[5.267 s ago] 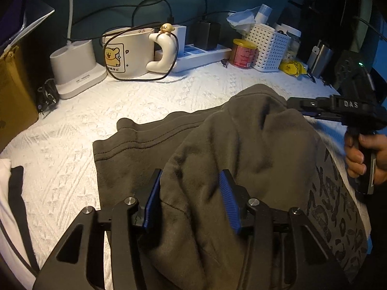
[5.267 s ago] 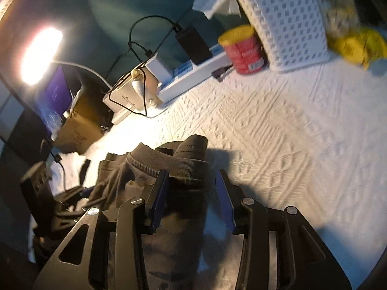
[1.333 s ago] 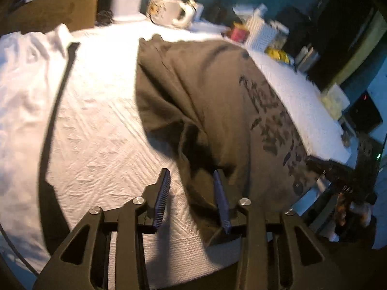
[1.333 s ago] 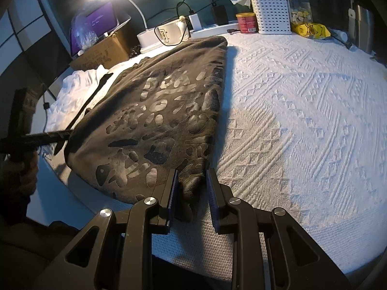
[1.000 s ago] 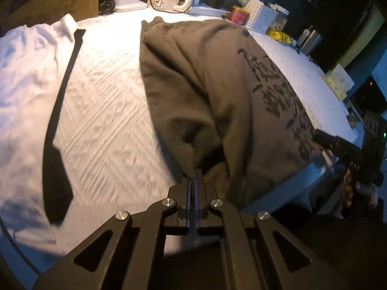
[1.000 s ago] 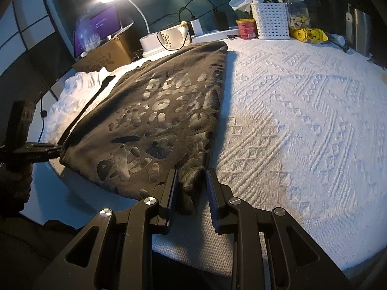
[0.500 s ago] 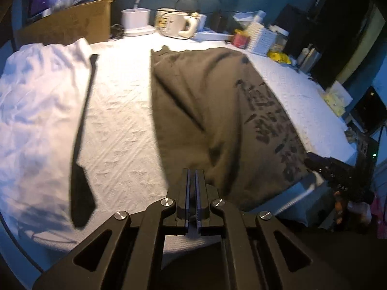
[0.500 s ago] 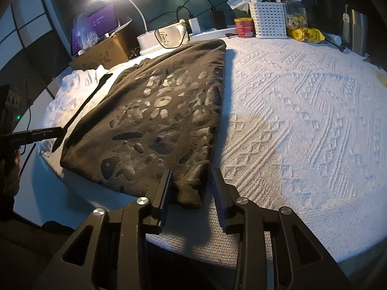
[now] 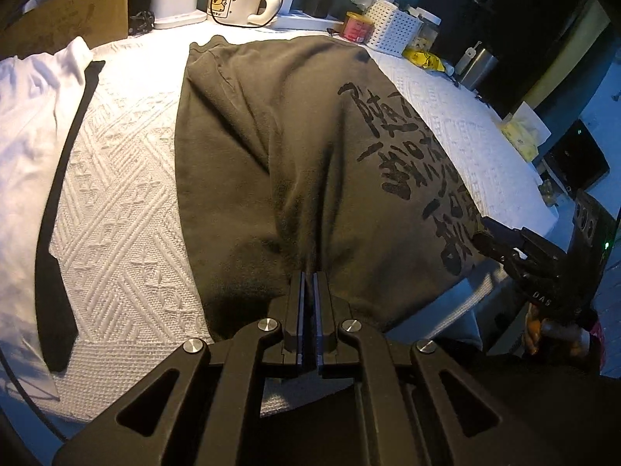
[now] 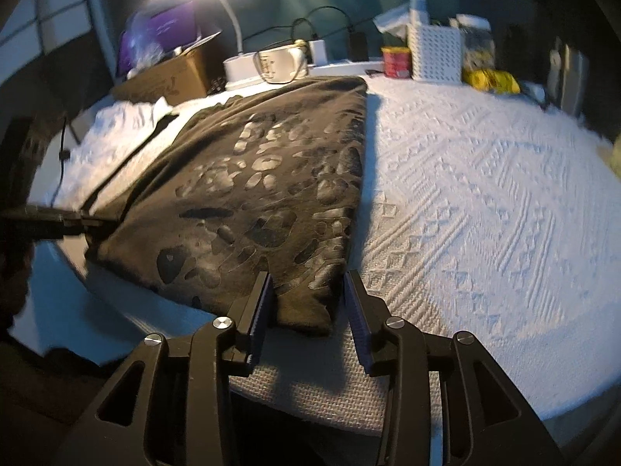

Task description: Fold small clothes

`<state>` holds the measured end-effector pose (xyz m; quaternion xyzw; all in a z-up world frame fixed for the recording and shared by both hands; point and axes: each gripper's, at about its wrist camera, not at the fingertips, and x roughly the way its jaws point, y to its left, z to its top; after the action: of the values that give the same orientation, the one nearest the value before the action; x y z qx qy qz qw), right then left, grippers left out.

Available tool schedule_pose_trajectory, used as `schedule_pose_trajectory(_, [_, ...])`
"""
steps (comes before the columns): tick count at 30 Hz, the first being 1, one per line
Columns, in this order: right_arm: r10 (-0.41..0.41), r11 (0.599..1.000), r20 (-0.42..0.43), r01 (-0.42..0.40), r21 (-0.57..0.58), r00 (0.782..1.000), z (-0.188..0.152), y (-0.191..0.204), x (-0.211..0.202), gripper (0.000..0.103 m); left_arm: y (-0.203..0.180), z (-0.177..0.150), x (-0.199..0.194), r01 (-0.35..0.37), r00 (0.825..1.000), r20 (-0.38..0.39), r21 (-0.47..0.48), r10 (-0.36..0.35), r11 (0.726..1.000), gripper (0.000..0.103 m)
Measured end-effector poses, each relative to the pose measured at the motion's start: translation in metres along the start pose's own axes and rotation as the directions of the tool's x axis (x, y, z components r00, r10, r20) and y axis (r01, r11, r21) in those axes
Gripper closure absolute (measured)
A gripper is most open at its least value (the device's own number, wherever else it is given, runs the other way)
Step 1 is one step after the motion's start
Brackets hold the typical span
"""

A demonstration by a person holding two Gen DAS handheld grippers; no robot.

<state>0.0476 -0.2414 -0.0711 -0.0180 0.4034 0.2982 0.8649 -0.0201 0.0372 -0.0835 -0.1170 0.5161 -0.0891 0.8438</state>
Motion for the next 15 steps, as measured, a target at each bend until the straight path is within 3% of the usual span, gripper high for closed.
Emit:
schedule_pose_trajectory(1, [0.015, 1.000, -0.003, -0.015, -0.009, 1.000, 0.000, 0.000, 0.000, 0.080, 0.000, -0.001, 0.000, 0.002, 1.000, 0.003, 0.001, -0.002, 1.000, 0.100])
schedule_pose_trajectory(3, [0.031, 1.000, -0.010, -0.031, -0.007, 0.999, -0.001, 0.001, -0.001, 0.087, -0.001, -0.003, -0.001, -0.001, 1.000, 0.008, 0.006, 0.001, 1.000, 0.100])
schedule_pose_trajectory(10, [0.013, 1.000, -0.029, -0.013, 0.005, 0.999, -0.007, 0.005, -0.012, 0.093, -0.005, -0.007, -0.002, -0.013, 1.000, 0.002, 0.024, 0.013, 1.000, 0.099])
schedule_pose_trajectory(15, [-0.030, 0.999, -0.046, 0.031, 0.028, 0.998, -0.015, -0.002, -0.028, 0.094, -0.016, -0.009, 0.002, 0.027, 0.999, -0.025, 0.051, -0.026, 0.998, 0.099])
